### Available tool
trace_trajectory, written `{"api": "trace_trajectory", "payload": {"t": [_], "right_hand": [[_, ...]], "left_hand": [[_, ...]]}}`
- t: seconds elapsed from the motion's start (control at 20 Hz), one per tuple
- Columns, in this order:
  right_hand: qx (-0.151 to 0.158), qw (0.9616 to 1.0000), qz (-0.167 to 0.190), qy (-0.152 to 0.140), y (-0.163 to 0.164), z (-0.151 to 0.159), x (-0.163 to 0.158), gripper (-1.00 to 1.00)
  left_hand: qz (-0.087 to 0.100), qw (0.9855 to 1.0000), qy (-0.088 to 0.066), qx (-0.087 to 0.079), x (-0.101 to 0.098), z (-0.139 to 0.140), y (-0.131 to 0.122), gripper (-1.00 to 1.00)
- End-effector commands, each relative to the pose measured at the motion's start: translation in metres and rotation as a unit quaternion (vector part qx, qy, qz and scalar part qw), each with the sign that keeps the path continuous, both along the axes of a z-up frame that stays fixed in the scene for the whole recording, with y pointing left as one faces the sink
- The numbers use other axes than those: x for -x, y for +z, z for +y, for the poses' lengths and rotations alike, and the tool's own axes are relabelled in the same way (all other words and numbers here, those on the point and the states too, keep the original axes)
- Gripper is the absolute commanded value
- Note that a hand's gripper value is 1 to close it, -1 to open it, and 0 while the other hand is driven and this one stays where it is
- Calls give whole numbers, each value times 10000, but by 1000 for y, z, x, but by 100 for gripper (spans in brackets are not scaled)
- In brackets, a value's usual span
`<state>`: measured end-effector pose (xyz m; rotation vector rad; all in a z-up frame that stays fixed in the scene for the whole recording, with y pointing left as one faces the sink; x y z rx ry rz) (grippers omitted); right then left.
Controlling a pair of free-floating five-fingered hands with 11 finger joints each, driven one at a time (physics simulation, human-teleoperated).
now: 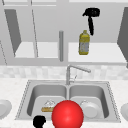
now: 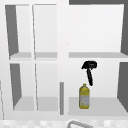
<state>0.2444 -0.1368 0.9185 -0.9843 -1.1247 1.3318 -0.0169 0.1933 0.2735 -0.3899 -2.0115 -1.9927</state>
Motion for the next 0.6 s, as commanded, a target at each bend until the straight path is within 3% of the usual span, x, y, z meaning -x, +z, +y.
{"api": "trace_trajectory", "payload": {"t": [0.0,0.35,0.55], "right_hand": [[77,9995,243,188,-17,0,-26,-100],[199,9992,331,108,-59,1,-83,-100],[232,9976,650,62,-76,2,-109,-100]], "left_hand": [[0,10000,0,0,0,0,0,0],[0,10000,0,0,0,0,0,0],[0,10000,0,0,0,0,0,0]]}}
